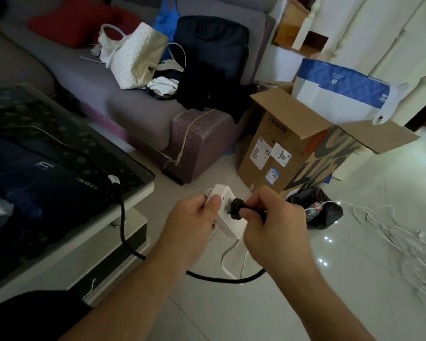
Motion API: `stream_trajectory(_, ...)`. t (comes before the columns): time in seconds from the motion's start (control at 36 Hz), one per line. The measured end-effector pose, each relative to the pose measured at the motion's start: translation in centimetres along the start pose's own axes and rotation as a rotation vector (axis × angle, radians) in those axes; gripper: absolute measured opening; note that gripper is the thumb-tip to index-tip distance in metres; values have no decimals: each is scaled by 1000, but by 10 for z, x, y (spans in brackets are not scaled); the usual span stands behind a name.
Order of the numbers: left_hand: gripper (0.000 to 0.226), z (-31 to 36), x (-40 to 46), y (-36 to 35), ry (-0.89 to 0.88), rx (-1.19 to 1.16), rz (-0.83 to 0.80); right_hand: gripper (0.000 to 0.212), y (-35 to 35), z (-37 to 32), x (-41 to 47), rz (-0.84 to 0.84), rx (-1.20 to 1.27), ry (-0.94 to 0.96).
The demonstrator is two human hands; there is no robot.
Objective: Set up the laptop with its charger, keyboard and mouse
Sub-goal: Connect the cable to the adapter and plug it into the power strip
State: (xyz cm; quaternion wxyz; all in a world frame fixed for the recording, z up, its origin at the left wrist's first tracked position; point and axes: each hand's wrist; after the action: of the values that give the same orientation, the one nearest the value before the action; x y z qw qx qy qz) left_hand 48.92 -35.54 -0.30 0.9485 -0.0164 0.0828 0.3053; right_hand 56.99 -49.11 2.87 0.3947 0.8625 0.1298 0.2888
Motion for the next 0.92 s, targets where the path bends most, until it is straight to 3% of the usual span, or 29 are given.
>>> stream_trajectory(0.14, 27, -4, 0, -1, -43, 88, 58, 23, -12, -6, -13, 56, -34, 126)
stream_trajectory(0.28, 29, -7, -1, 0, -27, 63, 37, 22, -11, 7, -8, 22, 89, -26)
stream_trajectory(0.39, 31, -9, -1, -1, 7, -13, 65, 23, -16, -6, -18, 78, -2, 160)
stream_trajectory(0.53, 36, -8, -4, -2, -25, 55, 105, 25, -17, 5, -5, 102, 40, 149)
stream_trajectory(0.67, 36, -13, -3, -1, -49, 164, 173, 10, -22, -15, -22, 44, -49, 280)
stream_trajectory(0.92, 32, -16, -3, -1, -37, 56, 109, 23, -21, -1, -13, 59, 101, 182)
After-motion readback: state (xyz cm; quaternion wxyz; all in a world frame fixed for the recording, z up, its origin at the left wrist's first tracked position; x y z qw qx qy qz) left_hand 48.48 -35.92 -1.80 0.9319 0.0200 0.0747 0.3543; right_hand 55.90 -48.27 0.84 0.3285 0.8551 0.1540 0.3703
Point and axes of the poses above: each hand's wrist, its own x-axis towards the middle knuckle, its own y-axis out of the back of the hand, z = x × y, and after that the axes turned 2 degrees about z, right-handed
